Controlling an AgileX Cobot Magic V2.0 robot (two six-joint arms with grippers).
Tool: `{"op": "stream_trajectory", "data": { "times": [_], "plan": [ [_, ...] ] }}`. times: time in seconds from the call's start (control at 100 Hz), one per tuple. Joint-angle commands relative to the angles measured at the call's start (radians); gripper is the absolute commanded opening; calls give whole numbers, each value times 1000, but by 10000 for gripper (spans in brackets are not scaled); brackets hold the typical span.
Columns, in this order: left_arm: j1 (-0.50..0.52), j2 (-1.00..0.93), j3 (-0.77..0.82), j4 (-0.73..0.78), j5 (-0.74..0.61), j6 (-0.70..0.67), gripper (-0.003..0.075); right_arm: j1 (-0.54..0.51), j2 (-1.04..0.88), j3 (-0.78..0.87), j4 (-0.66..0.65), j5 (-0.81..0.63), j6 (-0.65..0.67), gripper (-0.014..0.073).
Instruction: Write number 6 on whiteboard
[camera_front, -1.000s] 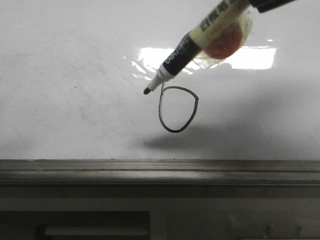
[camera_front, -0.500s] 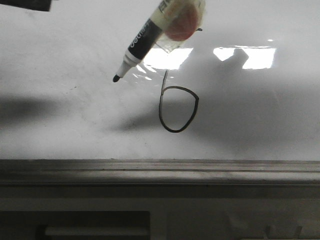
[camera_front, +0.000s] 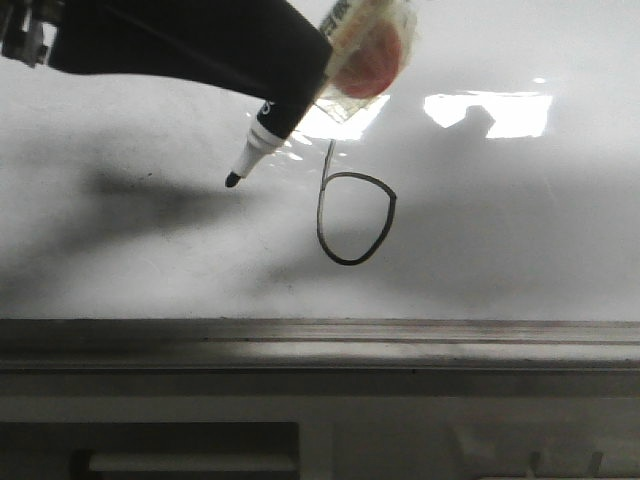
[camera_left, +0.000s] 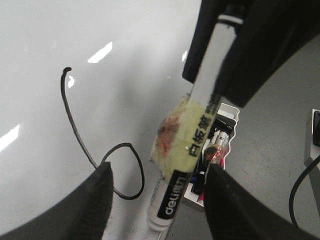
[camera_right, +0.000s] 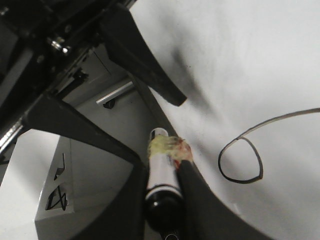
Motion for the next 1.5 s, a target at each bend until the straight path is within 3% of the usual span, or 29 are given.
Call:
{"op": "stream_trajectory", "data": {
  "times": [0.0,0.15,0.37,0.62,0.71,0.75,0.8,0.92,0.99,1.26,1.49],
  "plan": [
    [-9,1,-37,-26,-29,4,365,0,-11,-37,38,-24,-11,-45],
    [-9,11,-37,-26,-37,4,351,0,-11,-37,38,-24,-11,-45],
    [-9,23,-37,-3,-39,5,172,0,-11,-37,47,-22,-11,-45],
    [-9,48,-41,-5,-40,10,153,0,-11,-37,51,-17,-11,-45],
    [-9,46,-41,-5,-47,10,61,0,-11,-37,51,-13,-11,-41],
    [-9,46,-41,-5,-47,11,-20,0,-11,-37,51,-5,-11,-26],
    [-9,46,-41,-3,-47,13,-20,0,-11,-37,51,2,-11,28],
    [-9,46,-41,-3,-47,13,-20,0,-11,-37,51,-2,-11,276],
    [-9,39,-41,-3,-55,13,-20,-2,-11,-37,48,-15,-11,374],
    [-9,-95,42,-51,-275,-145,-20,-160,-114,5,20,17,-1,384],
    [-9,-201,167,-440,-453,-164,-20,-236,-261,163,20,-33,-1,384]
  ]
}}
